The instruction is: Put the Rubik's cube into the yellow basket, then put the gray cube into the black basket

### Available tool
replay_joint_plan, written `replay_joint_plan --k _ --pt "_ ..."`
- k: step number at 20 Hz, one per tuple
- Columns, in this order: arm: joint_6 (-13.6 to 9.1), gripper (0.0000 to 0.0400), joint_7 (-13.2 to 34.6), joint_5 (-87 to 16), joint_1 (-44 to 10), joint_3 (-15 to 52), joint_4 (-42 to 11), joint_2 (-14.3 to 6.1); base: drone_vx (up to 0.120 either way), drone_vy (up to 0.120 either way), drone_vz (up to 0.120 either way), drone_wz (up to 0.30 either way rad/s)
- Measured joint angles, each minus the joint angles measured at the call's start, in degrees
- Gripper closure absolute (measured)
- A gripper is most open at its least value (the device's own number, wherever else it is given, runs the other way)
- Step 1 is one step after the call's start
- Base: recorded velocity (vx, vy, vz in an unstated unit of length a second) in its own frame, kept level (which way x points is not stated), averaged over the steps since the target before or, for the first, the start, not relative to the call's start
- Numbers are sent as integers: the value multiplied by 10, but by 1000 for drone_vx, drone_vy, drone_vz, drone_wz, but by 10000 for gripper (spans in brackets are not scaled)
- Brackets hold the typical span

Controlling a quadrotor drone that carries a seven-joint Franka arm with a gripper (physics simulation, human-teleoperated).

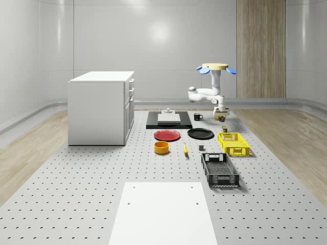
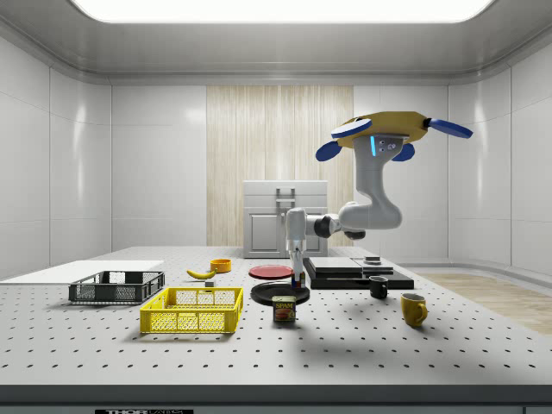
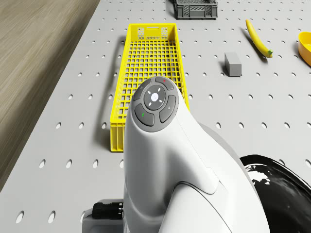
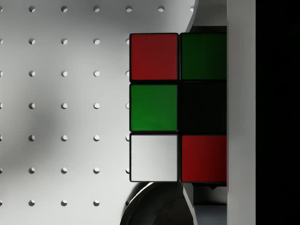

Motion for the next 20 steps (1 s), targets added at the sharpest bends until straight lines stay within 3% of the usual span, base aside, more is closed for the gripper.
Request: replay_joint_plan --k 20 --pt "17 75 3 7 -3 2 1 -18 120 0 0 0"
